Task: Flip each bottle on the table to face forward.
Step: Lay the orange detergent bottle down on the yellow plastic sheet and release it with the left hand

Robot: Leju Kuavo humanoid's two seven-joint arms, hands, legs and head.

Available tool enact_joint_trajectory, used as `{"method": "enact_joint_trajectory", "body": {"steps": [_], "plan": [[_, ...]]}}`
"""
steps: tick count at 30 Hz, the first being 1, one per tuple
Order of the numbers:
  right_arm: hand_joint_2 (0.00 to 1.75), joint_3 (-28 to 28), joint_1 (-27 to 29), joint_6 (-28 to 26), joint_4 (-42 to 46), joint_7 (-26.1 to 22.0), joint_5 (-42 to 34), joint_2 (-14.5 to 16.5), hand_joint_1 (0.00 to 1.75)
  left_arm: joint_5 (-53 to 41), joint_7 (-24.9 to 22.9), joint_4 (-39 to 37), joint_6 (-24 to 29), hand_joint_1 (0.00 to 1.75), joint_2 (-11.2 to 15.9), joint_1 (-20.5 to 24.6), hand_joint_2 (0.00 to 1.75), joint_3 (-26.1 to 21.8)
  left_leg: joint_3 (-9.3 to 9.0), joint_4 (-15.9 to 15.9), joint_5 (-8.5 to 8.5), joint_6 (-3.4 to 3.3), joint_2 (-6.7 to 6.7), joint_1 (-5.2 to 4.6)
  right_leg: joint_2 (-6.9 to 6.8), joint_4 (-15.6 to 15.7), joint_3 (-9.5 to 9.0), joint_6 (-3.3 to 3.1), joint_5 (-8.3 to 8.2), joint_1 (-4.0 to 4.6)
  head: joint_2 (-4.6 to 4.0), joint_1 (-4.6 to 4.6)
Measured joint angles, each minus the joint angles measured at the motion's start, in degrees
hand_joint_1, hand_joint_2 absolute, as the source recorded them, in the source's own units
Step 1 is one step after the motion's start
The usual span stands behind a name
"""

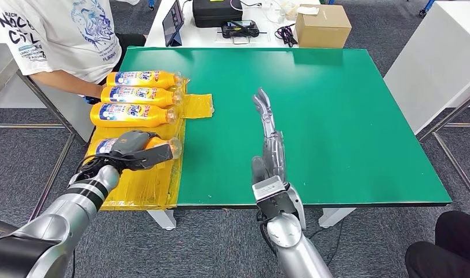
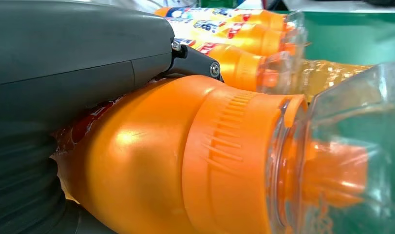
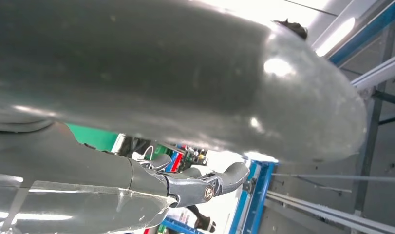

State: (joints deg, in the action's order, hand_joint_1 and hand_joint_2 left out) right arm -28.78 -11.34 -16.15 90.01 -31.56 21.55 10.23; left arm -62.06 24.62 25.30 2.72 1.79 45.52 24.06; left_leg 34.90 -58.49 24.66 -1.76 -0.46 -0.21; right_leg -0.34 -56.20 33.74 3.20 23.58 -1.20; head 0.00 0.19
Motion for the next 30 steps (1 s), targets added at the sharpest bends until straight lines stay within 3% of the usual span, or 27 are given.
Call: {"method": "enact_joint_trajectory", "body": {"steps": [10, 20, 21, 25, 27, 30], "plan": [[0.00, -1.20, -0.53, 1.28, -2.68, 0.29, 0.03, 0.00, 0.00, -1.87, -4.31, -2.68, 1.77, 1.75, 1.86, 0.43, 1.75, 0.13, 0.00, 0.00, 0.00, 0.00, 0.00, 0.00, 0.00, -0.04, 0.02, 0.00, 0.00, 0.00, 0.00, 0.00], [0.00, -1.65, -0.84, 1.86, -4.50, 0.78, 0.05, 0.01, 0.00, -2.15, -4.35, -3.72, 2.77, 1.70, 1.88, -0.46, 1.75, 0.88, 0.00, 0.00, 0.00, 0.00, 0.00, -0.01, 0.00, -0.03, 0.01, 0.00, 0.00, 0.00, 0.00, -0.02], [0.00, -1.71, -0.89, 1.89, -4.68, 0.83, 0.06, 0.01, 0.00, -2.07, -4.16, -3.79, 2.55, 1.57, 1.88, -0.55, 1.75, 0.95, -0.01, 0.00, 0.00, 0.00, 0.00, -0.01, 0.00, -0.03, 0.01, 0.00, 0.00, 0.00, 0.00, -0.03], [0.00, -1.75, -1.10, 1.97, -5.27, 0.85, 0.07, 0.02, 0.00, -1.41, -3.13, -4.01, 1.04, 0.18, 1.86, -1.04, 1.75, 0.99, -0.03, 0.00, 0.00, 0.00, 0.00, -0.01, 0.00, -0.05, 0.00, 0.00, 0.00, 0.00, 0.00, -0.03], [0.00, -1.76, -1.16, 2.02, -5.50, 0.85, 0.07, 0.02, 0.00, -0.59, -2.48, -4.09, -0.32, 0.03, 1.86, -1.31, 1.75, 1.00, -0.04, 0.01, 0.00, 0.01, 0.00, -0.01, 0.00, -0.06, 0.00, 0.00, 0.00, 0.00, 0.00, -0.03], [0.00, -1.80, -1.40, 2.13, -5.94, 0.85, 0.04, 0.03, 0.00, 0.93, -1.39, -4.16, -2.54, 0.00, 1.86, -1.57, 1.75, 0.95, -0.06, 0.01, -0.01, 0.01, 0.00, -0.01, 0.00, -0.06, -0.03, 0.00, 0.00, 0.00, 0.00, -0.02]]}}
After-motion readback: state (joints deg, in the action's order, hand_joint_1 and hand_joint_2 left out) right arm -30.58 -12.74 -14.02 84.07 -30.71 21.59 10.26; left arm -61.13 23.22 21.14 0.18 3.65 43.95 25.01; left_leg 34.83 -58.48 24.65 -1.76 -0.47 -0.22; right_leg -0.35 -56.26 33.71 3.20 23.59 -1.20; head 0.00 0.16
